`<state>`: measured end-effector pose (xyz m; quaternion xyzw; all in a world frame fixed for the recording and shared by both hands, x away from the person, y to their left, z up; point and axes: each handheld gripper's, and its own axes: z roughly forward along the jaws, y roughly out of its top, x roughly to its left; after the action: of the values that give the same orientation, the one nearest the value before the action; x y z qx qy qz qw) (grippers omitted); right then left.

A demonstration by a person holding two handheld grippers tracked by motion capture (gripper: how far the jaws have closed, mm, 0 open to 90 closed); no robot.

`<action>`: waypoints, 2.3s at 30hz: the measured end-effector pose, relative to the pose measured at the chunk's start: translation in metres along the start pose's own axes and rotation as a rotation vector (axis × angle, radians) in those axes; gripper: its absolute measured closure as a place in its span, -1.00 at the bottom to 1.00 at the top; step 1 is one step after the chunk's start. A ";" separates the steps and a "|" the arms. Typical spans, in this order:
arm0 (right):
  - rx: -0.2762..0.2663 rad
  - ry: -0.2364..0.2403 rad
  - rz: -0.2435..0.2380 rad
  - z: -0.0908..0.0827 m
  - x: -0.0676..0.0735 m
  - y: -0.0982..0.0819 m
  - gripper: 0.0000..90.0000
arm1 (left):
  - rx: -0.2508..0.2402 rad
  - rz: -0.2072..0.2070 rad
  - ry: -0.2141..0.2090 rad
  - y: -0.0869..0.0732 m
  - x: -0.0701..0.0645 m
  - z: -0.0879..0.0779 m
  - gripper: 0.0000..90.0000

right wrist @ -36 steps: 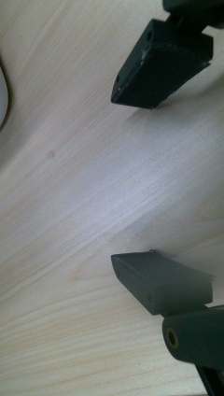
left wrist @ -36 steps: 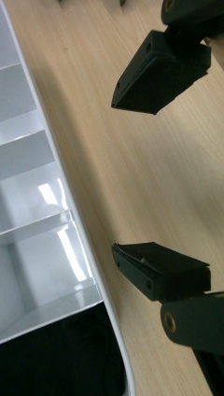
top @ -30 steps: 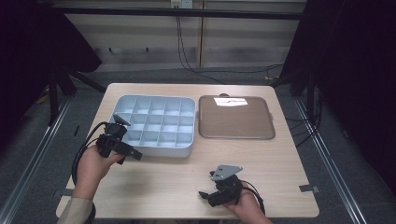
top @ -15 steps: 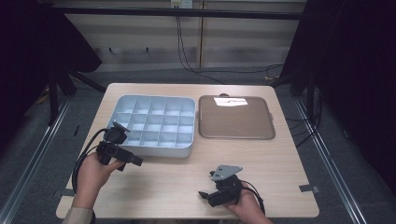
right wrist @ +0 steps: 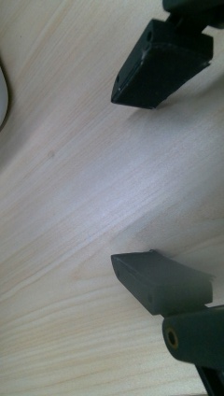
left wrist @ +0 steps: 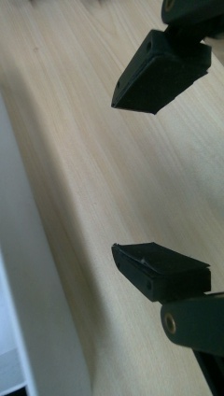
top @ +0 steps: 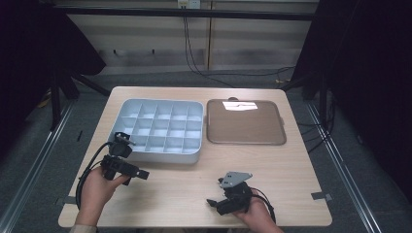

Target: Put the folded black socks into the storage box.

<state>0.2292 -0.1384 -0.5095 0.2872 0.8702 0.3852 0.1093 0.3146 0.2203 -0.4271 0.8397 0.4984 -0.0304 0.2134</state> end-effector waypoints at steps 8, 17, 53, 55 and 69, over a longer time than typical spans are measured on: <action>0.002 0.000 0.002 0.000 0.000 0.000 -0.59 | 0.004 0.025 -0.001 -0.006 -0.002 0.012 -0.47; 0.002 0.000 0.003 0.000 0.000 0.000 -0.59 | 0.002 0.033 -0.009 -0.018 0.002 0.024 -0.47; 0.001 0.002 0.003 0.000 0.000 0.000 -0.59 | -0.168 0.183 0.098 -0.049 -0.012 0.049 -0.64; 0.002 0.000 0.003 0.000 0.000 0.000 -0.59 | -0.188 0.208 0.123 -0.052 -0.015 0.052 -0.65; 0.001 0.001 0.003 0.000 0.000 0.000 -0.59 | -0.251 0.234 0.148 -0.062 -0.017 0.055 -0.68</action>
<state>0.2290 -0.1383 -0.5095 0.2884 0.8700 0.3850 0.1079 0.2626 0.2104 -0.4930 0.8587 0.4113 0.1189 0.2815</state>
